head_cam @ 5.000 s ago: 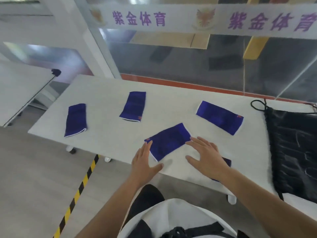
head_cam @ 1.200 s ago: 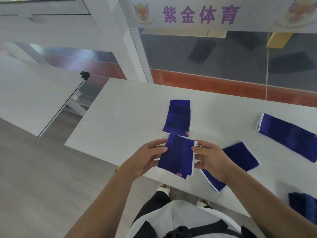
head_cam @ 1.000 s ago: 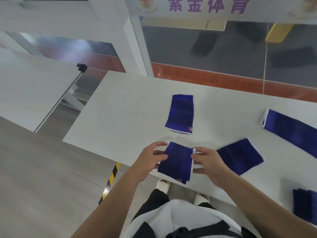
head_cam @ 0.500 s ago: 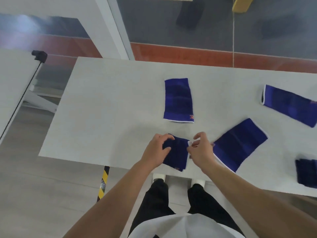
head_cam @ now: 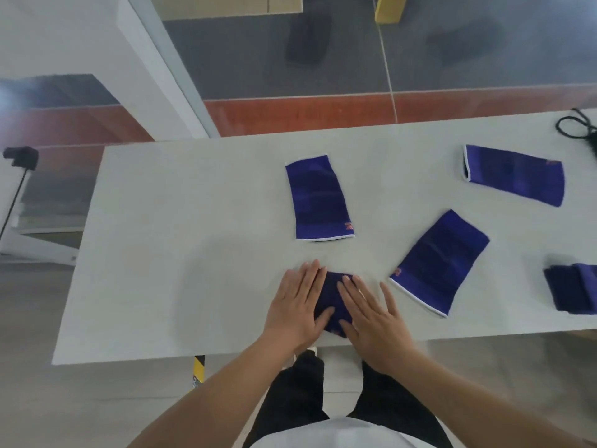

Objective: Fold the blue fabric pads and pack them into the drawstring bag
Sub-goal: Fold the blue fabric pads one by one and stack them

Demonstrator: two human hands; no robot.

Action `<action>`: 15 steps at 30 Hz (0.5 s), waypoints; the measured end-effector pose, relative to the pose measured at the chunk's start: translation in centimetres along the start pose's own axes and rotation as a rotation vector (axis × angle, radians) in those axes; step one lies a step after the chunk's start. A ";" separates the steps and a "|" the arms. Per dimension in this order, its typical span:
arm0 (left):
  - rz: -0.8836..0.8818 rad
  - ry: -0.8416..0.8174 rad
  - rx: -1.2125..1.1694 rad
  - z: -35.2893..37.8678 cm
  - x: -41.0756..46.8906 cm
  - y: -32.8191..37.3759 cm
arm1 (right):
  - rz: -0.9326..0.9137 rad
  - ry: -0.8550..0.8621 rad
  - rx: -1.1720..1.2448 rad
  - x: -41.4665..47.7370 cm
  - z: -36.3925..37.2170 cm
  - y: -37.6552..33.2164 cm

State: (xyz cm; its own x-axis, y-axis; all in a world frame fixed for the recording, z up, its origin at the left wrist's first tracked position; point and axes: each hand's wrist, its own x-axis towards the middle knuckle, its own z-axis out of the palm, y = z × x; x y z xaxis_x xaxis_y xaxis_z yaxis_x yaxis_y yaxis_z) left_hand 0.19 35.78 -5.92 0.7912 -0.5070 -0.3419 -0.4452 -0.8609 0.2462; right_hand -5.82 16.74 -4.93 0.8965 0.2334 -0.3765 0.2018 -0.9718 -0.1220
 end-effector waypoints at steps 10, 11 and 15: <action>0.041 -0.132 0.124 -0.8 0.7 -0.8 | 0.042 0.024 -0.018 0.3 0.5 0.0; 0.034 -0.148 0.118 -1.2 0.6 -0.7 | 0.035 0.007 -0.012 0.2 0.3 0.0; 0.005 -0.135 -0.023 -3.8 1.0 0.4 | -0.019 0.055 0.077 -0.6 -2.5 1.8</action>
State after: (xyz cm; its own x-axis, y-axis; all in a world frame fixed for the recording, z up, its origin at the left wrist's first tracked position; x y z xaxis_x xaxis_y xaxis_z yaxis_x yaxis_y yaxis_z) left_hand 2.39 35.15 -2.74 0.7249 -0.5137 -0.4589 -0.4378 -0.8580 0.2688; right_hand -4.98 14.74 -2.59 0.9135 0.2473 -0.3232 0.1897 -0.9614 -0.1996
